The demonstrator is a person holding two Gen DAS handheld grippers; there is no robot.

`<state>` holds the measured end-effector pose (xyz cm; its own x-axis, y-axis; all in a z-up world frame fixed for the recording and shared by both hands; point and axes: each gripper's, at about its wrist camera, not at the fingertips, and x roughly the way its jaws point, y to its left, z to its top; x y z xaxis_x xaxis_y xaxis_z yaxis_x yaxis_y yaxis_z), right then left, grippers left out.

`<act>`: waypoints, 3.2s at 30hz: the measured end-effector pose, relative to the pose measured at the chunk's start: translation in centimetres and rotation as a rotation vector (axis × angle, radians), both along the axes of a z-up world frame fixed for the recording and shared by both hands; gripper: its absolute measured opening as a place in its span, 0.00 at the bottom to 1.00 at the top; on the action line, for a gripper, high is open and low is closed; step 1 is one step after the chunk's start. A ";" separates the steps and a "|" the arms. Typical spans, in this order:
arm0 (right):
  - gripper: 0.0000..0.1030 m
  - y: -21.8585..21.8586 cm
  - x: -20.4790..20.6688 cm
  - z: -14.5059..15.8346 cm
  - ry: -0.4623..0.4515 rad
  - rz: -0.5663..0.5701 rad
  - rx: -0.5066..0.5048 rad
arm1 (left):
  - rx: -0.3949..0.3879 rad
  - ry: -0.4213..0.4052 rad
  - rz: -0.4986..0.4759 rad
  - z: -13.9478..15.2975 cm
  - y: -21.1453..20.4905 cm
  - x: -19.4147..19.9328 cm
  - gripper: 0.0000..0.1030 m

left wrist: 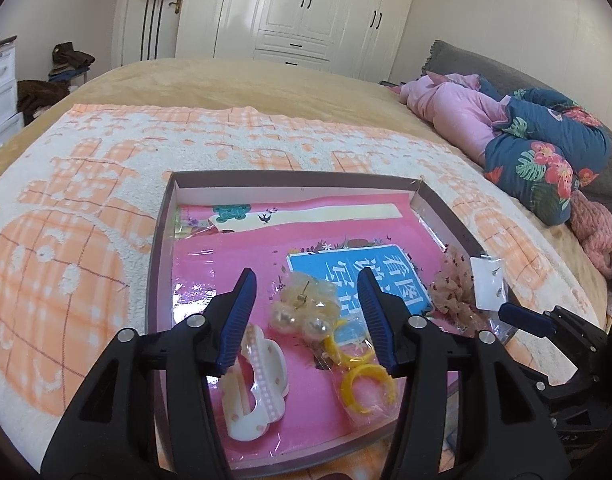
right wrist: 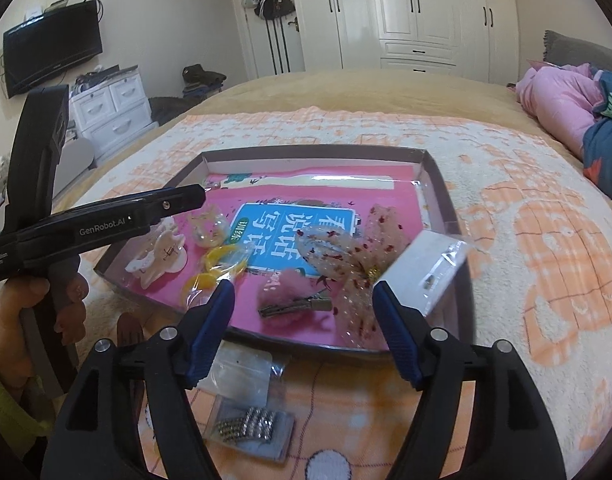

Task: Organize jewelry
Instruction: 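Withdraw both grippers from the tray toward the remaining accessories, then grasp the beige coiled hair tie with the left gripper while the right grasps the stud box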

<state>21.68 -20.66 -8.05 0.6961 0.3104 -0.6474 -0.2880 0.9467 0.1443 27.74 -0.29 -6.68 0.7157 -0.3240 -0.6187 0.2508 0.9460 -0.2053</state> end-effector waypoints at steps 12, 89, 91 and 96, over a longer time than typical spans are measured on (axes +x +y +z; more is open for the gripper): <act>0.75 -1.6 -1.9 1.4 -0.040 -0.025 0.017 | -0.002 -0.050 0.026 2.4 0.6 -2.8 0.64; 0.75 -1.2 -7.1 -1.5 0.088 0.118 -0.016 | 0.171 0.015 -0.109 0.6 -1.3 -14.9 0.86; 0.75 -0.9 -6.7 -1.7 0.102 0.137 -0.003 | 0.188 0.021 -0.144 0.2 -1.9 -14.9 0.85; 0.71 -0.4 -5.3 -2.6 0.161 0.172 0.031 | 0.212 0.052 -0.182 -0.8 -2.6 -14.5 0.83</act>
<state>16.40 -21.07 -10.63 0.5197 0.4369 -0.7342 -0.4154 0.8801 0.2298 13.27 -2.92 -7.47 0.6233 -0.3036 -0.7206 0.4148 0.9096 -0.0245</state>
